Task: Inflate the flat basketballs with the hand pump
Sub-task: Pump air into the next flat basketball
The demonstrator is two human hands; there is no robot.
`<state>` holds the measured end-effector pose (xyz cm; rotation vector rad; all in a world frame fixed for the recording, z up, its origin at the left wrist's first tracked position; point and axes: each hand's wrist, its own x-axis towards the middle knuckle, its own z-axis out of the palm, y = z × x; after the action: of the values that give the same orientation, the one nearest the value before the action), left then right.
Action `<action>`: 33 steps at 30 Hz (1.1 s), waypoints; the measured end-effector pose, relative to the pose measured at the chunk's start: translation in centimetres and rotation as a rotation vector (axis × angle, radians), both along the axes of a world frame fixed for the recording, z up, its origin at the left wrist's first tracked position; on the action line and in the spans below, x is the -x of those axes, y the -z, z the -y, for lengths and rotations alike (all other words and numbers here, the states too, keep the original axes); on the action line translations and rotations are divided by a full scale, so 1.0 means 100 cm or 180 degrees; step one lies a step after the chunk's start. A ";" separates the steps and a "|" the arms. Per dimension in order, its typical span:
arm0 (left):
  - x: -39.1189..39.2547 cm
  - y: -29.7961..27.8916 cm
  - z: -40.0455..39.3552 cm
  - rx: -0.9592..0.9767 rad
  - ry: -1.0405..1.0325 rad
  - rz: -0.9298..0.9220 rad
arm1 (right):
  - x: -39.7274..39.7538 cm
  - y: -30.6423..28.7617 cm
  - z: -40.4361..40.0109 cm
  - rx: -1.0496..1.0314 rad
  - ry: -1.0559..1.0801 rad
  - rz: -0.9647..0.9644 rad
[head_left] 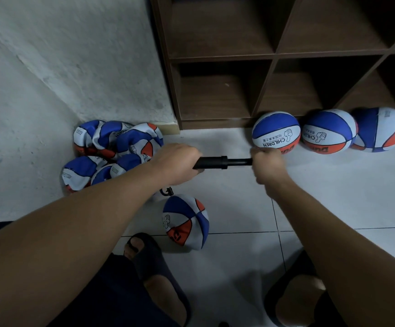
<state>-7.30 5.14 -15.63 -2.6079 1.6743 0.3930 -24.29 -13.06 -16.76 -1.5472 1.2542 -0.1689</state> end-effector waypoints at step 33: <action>-0.014 0.002 -0.006 -0.0123 -0.0335 -0.0034 | 0.008 -0.006 0.018 0.0003 0.0556 0.0127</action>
<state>-5.90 5.77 -15.85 -2.6780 1.5210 0.4381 -25.08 -14.83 -16.12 -1.4275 1.3574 -0.3116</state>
